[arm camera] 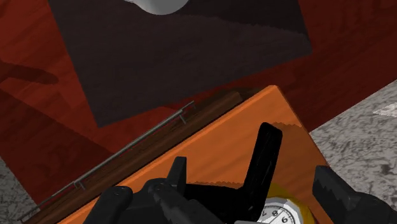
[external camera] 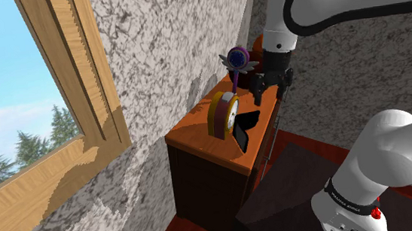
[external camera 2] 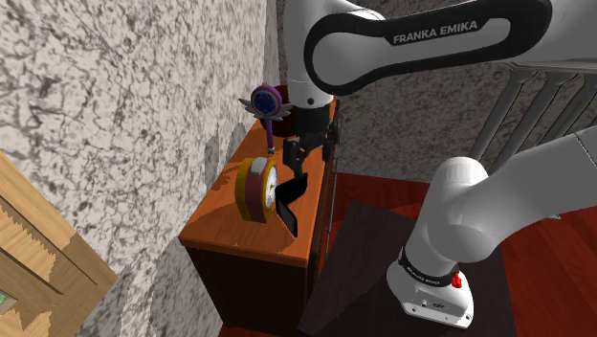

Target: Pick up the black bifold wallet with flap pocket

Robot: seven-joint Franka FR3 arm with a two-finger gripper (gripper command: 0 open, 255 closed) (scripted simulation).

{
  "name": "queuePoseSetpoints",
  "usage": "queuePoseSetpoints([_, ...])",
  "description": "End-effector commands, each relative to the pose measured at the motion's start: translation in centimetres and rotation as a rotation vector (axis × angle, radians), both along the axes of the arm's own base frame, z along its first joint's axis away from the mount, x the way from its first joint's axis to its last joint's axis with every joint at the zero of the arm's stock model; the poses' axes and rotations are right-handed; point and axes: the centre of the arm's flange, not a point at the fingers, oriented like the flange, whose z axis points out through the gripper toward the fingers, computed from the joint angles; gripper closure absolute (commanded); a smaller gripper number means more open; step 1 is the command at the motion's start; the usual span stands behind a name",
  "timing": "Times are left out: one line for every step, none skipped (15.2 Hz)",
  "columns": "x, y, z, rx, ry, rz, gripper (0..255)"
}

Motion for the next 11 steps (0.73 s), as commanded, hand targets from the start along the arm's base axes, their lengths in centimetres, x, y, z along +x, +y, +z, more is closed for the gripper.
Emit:
queuePoseSetpoints([1.1,0.8,-2.5,-0.012,-0.009,-0.056,0])
queuePoseSetpoints([1.8,1.1,-3.6,-0.017,-0.012,-0.083,0])
queuePoseSetpoints([2.4,1.4,-4.7,-0.023,-0.015,-0.110,0])
queuePoseSetpoints([3.1,1.6,-5.7,-0.029,-0.018,-0.136,0])
queuePoseSetpoints([3.7,1.8,-6.8,-0.034,-0.021,-0.163,0])
queuePoseSetpoints([4.4,2.1,-7.9,-0.040,-0.024,-0.189,0])
queuePoseSetpoints([5.1,2.2,-9.0,-0.046,-0.026,-0.216,0])
queuePoseSetpoints([5.7,2.4,-10.1,-0.052,-0.029,-0.243,0])
queuePoseSetpoints([6.4,2.5,-11.2,-0.057,-0.032,-0.269,0])
queuePoseSetpoints([6.6,2.5,-11.4,-0.058,-0.033,-0.275,0])
queuePoseSetpoints([6.6,2.5,-12.0,-0.058,-0.033,-0.275,0])
